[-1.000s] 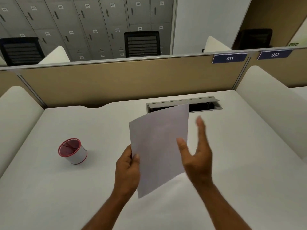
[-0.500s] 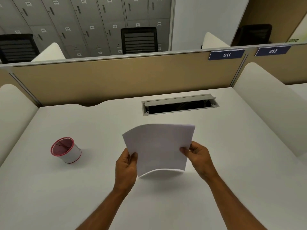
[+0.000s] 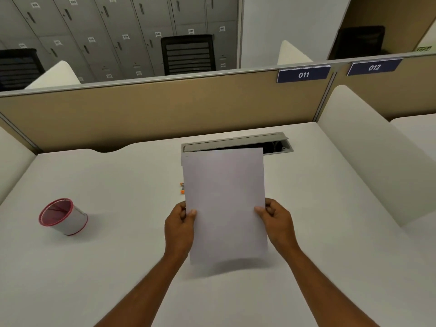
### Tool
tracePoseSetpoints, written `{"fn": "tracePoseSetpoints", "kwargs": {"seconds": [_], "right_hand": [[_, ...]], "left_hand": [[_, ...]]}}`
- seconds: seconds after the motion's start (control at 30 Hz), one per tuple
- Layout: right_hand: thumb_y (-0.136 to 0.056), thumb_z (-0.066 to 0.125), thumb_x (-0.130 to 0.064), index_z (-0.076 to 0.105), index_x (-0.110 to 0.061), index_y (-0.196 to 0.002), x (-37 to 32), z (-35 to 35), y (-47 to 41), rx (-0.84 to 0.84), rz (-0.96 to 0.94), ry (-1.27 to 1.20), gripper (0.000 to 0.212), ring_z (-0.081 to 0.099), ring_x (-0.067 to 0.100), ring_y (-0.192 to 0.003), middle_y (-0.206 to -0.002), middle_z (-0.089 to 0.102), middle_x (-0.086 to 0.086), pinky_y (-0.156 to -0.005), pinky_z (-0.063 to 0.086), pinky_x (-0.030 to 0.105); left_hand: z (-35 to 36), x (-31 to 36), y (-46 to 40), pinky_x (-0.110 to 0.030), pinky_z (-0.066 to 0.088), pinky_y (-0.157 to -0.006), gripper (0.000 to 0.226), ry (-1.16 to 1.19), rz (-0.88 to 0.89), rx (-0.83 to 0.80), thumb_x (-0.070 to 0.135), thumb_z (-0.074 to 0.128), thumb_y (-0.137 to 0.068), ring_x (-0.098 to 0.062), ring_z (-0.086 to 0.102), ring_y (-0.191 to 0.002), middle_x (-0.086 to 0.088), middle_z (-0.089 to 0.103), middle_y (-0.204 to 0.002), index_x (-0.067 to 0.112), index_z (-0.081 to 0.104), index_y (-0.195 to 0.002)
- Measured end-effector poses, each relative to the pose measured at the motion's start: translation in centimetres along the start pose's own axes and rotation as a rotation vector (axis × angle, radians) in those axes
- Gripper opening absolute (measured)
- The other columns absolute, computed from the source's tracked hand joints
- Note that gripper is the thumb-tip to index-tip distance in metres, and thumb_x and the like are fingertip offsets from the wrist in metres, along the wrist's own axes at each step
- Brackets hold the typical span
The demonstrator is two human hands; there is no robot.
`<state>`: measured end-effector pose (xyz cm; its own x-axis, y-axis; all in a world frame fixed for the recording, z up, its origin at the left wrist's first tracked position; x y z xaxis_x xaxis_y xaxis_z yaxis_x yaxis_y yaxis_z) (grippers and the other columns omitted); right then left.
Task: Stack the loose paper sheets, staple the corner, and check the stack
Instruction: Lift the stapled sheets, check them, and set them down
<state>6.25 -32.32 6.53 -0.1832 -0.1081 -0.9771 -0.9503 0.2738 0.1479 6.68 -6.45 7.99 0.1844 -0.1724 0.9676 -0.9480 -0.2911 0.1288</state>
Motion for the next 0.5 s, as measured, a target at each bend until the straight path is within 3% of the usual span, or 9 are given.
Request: {"fn": "tracePoseSetpoints", "kwargs": {"seconds": [0.13, 0.23, 0.4, 0.5], "right_hand": [[-0.096, 0.057, -0.015, 0.068, -0.018, -0.117, 1.5, -4.6, -4.0, 0.010, 0.093, 0.076, 0.024, 0.070, 0.019, -0.099, -0.110, 0.074, -0.001, -0.093, 0.057, 0.041], [-0.094, 0.057, -0.010, 0.069, -0.015, -0.116, 2.6, -8.4, -7.0, 0.066, 0.183, 0.124, 0.025, 0.066, 0.024, -0.106, -0.116, 0.071, 0.003, -0.098, 0.053, 0.043], [-0.090, 0.063, -0.011, 0.069, -0.007, -0.117, 4.5, -14.9, -12.0, 0.144, 0.272, 0.206, 0.027, 0.062, 0.028, -0.114, -0.123, 0.067, 0.008, -0.102, 0.050, 0.046], [-0.089, 0.066, -0.010, 0.069, -0.006, -0.118, 5.2, -18.8, -14.8, 0.194, 0.298, 0.231, 0.029, 0.061, 0.028, -0.117, -0.125, 0.067, 0.009, -0.104, 0.048, 0.045]], "left_hand": [[5.8, -0.5, -1.5, -0.033, 0.056, -0.083, 0.024, 0.033, -0.164, -0.074, 0.006, 0.057, -0.095, -0.017, 0.070, -0.093, 0.002, 0.073, -0.105, 0.021, 0.066, -0.110], [10.2, -1.0, -2.3, -0.038, 0.056, -0.091, 0.025, 0.019, -0.233, -0.117, 0.004, 0.053, -0.095, -0.021, 0.069, -0.097, -0.001, 0.073, -0.107, 0.017, 0.069, -0.109], [17.9, -0.5, -3.4, -0.034, 0.054, -0.070, 0.024, -0.035, -0.329, -0.199, 0.005, 0.055, -0.091, -0.023, 0.065, -0.080, -0.008, 0.073, -0.095, 0.022, 0.068, -0.082], [22.6, 0.0, -4.1, -0.047, 0.060, -0.080, 0.018, -0.036, -0.382, -0.245, 0.004, 0.058, -0.089, -0.031, 0.070, -0.088, -0.011, 0.073, -0.095, 0.016, 0.068, -0.079]]}}
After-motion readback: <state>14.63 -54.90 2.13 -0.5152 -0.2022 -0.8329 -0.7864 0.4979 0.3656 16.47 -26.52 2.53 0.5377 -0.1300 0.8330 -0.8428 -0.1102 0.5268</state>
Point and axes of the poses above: each hand's wrist, its own y-axis away from the middle knuckle, its own z-axis out of the palm, x = y × z, the point moved 4 cm from there along -y, towards the middle knuckle
